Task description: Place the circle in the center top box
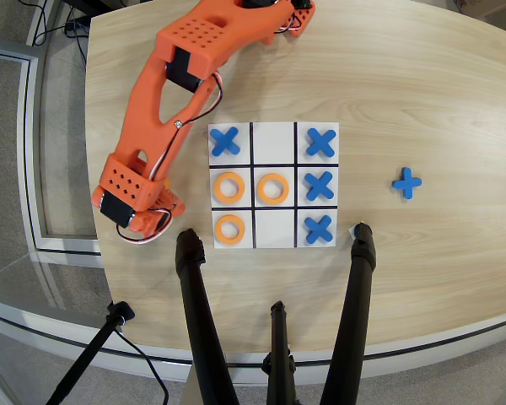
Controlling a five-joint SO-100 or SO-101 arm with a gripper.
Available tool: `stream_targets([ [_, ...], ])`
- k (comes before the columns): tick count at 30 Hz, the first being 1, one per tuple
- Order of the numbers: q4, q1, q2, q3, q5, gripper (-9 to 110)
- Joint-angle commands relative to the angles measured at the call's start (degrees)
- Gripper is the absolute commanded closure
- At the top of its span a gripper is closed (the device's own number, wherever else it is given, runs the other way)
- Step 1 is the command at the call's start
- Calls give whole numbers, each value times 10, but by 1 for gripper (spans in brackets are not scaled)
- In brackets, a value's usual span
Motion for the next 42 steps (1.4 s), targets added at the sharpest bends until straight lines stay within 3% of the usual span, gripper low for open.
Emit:
stream_targets([
  [1, -15, -13, -7, -40, 20, 81],
  [12, -168, 14, -69, -81, 29, 81],
  [30, -50, 4, -51, -31, -20, 81],
  [42, -72, -40, -30, -1, 70, 81],
])
